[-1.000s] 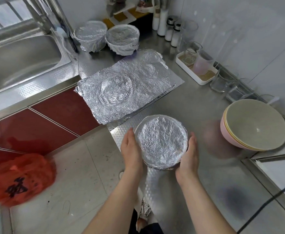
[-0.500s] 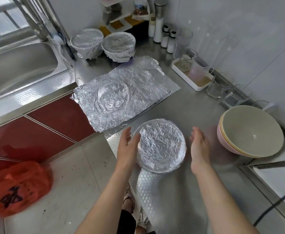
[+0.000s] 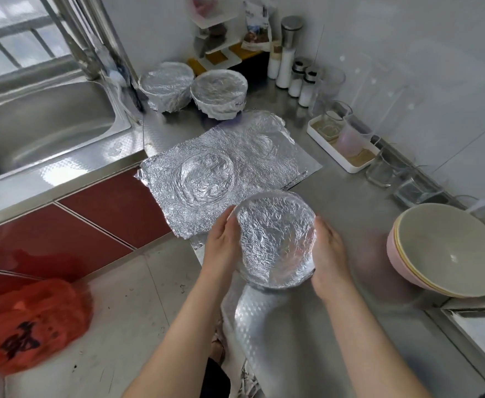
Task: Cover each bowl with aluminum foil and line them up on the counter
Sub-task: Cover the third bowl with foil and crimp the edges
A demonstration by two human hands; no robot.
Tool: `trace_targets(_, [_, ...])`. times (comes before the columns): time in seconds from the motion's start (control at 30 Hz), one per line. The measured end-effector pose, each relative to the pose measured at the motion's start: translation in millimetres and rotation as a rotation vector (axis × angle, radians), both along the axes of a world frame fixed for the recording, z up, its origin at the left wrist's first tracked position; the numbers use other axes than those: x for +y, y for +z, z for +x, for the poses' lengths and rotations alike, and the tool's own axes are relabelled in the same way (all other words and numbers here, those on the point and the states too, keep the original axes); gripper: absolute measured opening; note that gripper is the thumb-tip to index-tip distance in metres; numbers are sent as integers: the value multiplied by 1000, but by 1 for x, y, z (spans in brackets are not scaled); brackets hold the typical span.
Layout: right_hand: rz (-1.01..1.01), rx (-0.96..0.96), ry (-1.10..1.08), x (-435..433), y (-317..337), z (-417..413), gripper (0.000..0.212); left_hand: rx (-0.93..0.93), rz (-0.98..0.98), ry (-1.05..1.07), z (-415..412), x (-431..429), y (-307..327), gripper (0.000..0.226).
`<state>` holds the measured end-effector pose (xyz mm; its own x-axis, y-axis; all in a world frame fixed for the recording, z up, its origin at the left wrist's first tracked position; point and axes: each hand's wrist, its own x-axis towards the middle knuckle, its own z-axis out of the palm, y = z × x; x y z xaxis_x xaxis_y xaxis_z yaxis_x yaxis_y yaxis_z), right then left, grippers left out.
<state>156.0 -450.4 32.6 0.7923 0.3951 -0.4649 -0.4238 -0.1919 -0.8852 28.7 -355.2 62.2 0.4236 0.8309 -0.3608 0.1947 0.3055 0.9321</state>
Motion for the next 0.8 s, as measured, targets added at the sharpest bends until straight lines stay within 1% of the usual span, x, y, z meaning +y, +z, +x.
trace_targets(0.1, [28, -31, 56, 36, 13, 10, 38, 43, 85, -60, -6, 36, 11, 26])
trace_targets(0.17, [53, -4, 101, 67, 21, 17, 39, 94, 162, -92, -12, 63, 18, 35])
trace_targets(0.23, [58, 27, 134, 92, 27, 24, 44, 140, 171, -112, -14, 83, 24, 41])
trace_targets(0.3, [38, 35, 180, 120, 26, 32, 49, 134, 128, -144, -20, 110, 28, 48])
trace_targets(0.4, [34, 94, 232, 166, 27, 38, 54, 44, -94, -206, -28, 154, 28, 54])
trace_targets(0.47, [21, 157, 243, 194, 33, 39, 43, -8, -173, -186, -30, 181, 24, 43])
trace_targets(0.5, [47, 192, 256, 203, 33, 42, 37, -17, -167, -158, -29, 188, 22, 37])
trace_targets(0.53, [88, 219, 282, 220, 33, 46, 36, -37, -172, -119, -26, 204, 20, 34])
trace_targets(0.6, [172, 254, 328, 231, 38, 53, 43, -82, -191, -62, -18, 217, 21, 31])
trace_targets(0.67, [158, 245, 383, 243, 44, 66, 52, -102, -194, -39, -6, 236, 23, 30])
trace_targets(0.73, [111, 256, 506, 244, 47, 83, 69, -115, -174, -56, 9, 249, 22, 29])
trace_targets(0.8, [122, 289, 614, 245, 46, 103, 86, -122, -148, -110, 29, 264, 22, 29])
